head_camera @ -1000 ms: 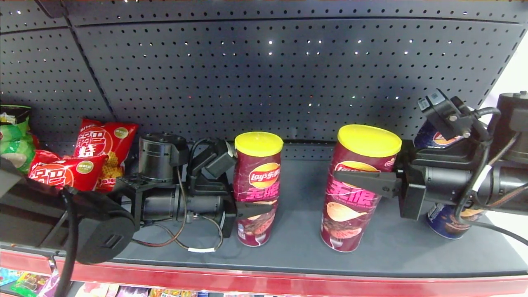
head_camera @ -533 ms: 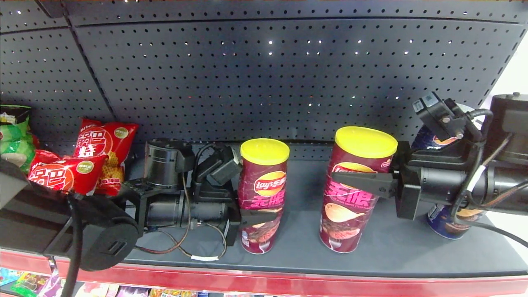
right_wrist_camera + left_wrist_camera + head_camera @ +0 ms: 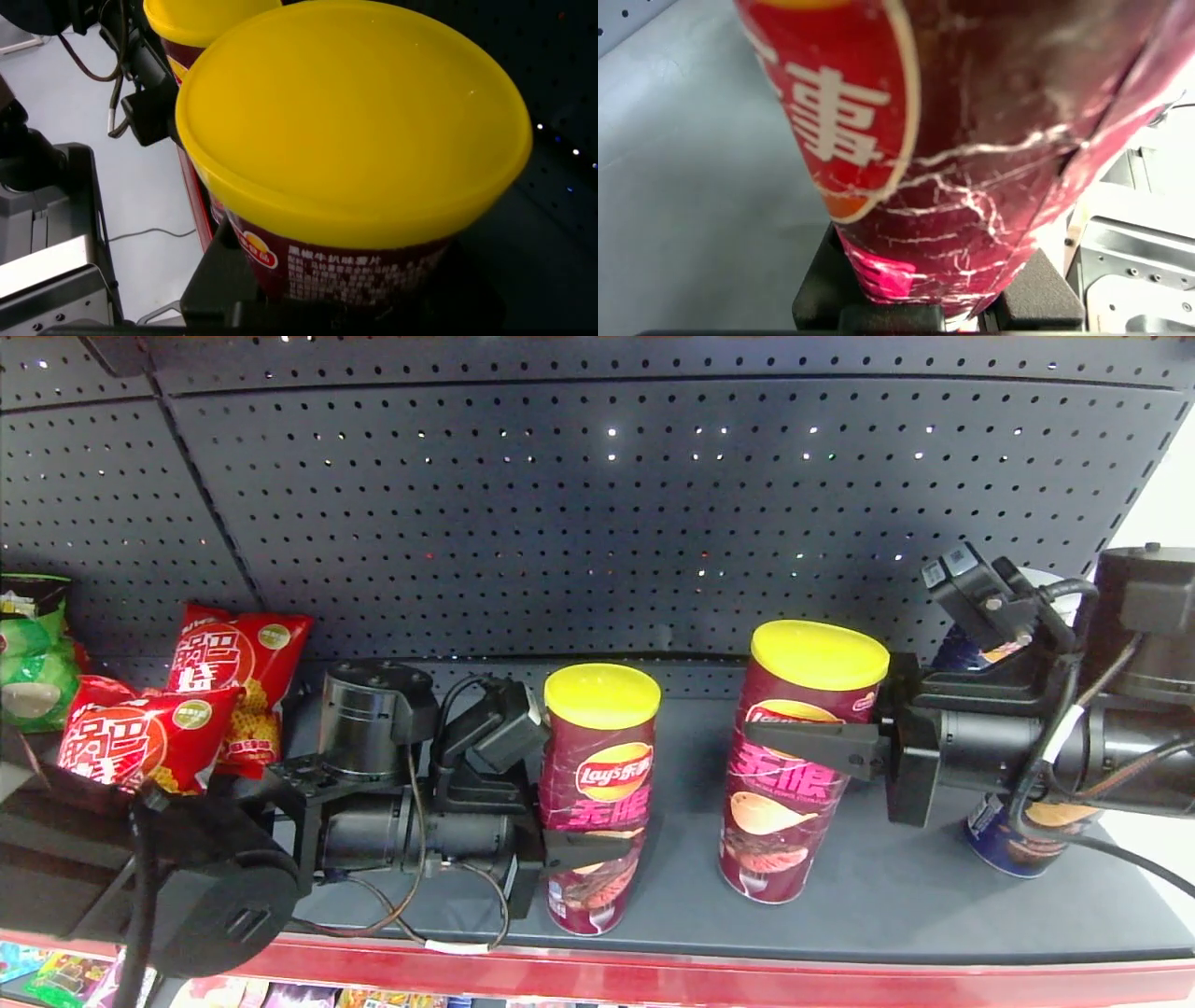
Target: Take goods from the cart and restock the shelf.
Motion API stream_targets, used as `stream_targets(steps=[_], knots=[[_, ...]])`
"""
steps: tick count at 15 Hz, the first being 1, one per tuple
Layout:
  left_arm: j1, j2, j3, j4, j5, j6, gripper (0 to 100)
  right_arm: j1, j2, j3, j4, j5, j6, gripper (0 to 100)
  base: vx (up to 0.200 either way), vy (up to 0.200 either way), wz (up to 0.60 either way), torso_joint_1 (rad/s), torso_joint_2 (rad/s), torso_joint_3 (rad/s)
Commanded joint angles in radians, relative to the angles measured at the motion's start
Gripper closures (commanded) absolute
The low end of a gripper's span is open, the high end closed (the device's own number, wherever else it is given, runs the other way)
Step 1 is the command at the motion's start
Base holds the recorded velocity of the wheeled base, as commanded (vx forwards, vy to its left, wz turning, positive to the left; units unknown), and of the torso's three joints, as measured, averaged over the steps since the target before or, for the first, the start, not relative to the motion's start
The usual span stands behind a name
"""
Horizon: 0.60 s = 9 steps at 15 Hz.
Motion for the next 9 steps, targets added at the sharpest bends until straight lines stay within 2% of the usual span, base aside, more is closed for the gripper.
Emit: stream_targets(steps=[1, 9], knots=[[0.018, 0.008, -0.004, 0.000, 0.010, 0.001, 100, 0.000, 0.004, 0.000, 0.000, 0.001, 0.001, 100, 0.000, 0.000, 0.00, 0.000, 0.00, 0.000], [0.023, 0.036, -0.019, -0.001, 0.015, 0.001, 100, -0.001, -0.001, 0.000, 0.000, 0.001, 0.001, 100, 0.000, 0.000, 0.00, 0.000, 0.00, 0.000]])
